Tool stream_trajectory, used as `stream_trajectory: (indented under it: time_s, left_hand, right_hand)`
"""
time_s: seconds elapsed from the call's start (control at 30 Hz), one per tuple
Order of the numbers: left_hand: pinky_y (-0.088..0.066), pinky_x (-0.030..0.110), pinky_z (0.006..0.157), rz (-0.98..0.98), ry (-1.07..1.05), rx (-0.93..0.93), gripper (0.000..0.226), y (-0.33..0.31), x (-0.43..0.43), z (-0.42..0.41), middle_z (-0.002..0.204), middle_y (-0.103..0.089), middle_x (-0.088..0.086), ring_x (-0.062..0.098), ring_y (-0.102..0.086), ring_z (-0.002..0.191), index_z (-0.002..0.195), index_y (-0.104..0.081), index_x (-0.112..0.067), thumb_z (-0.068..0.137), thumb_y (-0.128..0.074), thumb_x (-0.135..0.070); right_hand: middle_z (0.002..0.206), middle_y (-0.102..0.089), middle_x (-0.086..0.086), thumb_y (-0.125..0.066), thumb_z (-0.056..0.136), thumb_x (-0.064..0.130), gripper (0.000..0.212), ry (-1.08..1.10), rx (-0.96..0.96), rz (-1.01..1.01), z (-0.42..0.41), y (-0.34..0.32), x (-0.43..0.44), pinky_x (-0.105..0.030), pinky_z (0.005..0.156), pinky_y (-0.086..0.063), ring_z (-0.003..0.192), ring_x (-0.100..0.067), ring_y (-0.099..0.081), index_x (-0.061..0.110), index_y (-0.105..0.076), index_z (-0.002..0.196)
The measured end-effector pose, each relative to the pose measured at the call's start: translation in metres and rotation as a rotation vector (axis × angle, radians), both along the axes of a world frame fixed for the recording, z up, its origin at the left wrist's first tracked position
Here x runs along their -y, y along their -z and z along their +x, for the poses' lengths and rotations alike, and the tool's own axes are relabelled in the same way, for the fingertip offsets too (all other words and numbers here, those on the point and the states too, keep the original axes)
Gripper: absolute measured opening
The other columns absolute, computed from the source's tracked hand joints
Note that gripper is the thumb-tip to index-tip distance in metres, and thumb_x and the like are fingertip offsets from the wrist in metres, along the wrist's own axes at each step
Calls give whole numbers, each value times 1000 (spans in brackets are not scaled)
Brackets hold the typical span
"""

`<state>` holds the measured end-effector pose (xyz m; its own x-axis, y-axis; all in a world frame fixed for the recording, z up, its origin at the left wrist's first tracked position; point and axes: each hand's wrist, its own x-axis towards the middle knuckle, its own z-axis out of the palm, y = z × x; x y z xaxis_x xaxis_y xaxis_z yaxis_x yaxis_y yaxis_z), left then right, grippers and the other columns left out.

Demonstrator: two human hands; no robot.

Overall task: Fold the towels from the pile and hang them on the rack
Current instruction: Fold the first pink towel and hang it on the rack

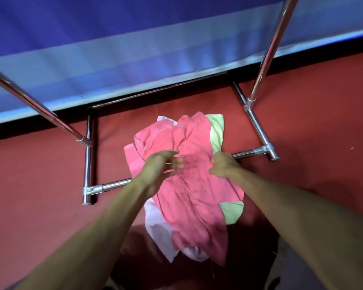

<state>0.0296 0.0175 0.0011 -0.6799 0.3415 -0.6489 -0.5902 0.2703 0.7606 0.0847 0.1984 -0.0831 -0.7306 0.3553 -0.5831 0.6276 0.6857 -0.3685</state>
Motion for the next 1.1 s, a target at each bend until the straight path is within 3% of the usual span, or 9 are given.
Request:
stream_trajectory:
  time_s: [0.13,0.27,0.33,0.43,0.53,0.67,0.8,0.93,1.1]
  left_hand:
    - [-48,28,72,-72,123,-93,23,-19,4,6,94,-67,12,22,-64,80,110,-63,-6,94,-46,-7]
    - [-46,27,75,-104,208,-194,18,-61,13,5,93,-67,11,21,-65,81,98,-64,-10,90,-49,-3]
    - [-45,26,73,-105,233,-248,15,-89,18,6,91,-67,10,21,-64,81,93,-63,-12,90,-52,-2]
    - [-44,26,74,-100,270,-359,13,-133,30,9,86,-66,4,15,-63,79,91,-63,-17,88,-58,-5]
    - [-45,17,73,13,253,-478,16,-183,41,17,90,-67,-6,3,-61,78,102,-65,-20,86,-66,-17]
    - [-46,18,71,65,173,-686,45,-242,50,33,98,-68,-5,4,-61,81,105,-65,-22,66,-82,-38]
    - [-50,18,71,63,-9,-901,20,-258,56,44,87,-70,2,6,-61,75,91,-69,-12,74,-79,-14]
    - [-45,14,51,183,-242,-756,8,-262,51,54,67,-62,1,0,-54,52,78,-65,-8,82,-71,-8]
    - [-42,17,47,295,-384,-542,10,-282,39,53,66,-59,4,11,-50,52,79,-63,-11,84,-69,-16]
  right_hand:
    - [85,-61,-14,-72,80,23,25,-90,-27,-53,-16,-47,8,-26,66,-42,88,-27,-60,8,-58,67]
    - [63,-45,-7,-77,78,15,27,-49,-209,-220,-17,-104,13,-28,50,-38,59,-15,-46,2,-58,65]
    - [54,-40,-2,-79,75,9,35,25,-319,-328,-20,-139,19,-24,40,-32,44,-13,-37,13,-50,56]
    - [60,-49,-6,-75,78,4,21,93,-438,-518,-24,-200,33,-22,40,-38,48,-14,-43,12,-59,67]
    - [63,-61,-6,-67,83,-2,13,195,-551,-755,-21,-265,48,-23,52,-53,50,-9,-58,7,-63,74]
    - [61,-65,-5,-65,83,-5,11,270,-715,-999,-8,-340,64,-24,56,-57,52,-8,-65,4,-63,77]
    - [76,-68,-9,-63,87,2,2,221,-801,-1088,8,-366,73,-24,62,-57,66,-12,-67,2,-65,87]
    - [88,-71,-10,-57,94,19,18,117,-772,-1017,22,-355,74,-26,69,-57,77,-19,-68,5,-67,96]
    - [76,-70,1,-49,94,39,37,-16,-792,-855,29,-359,72,-17,60,-51,65,-7,-64,9,-68,89]
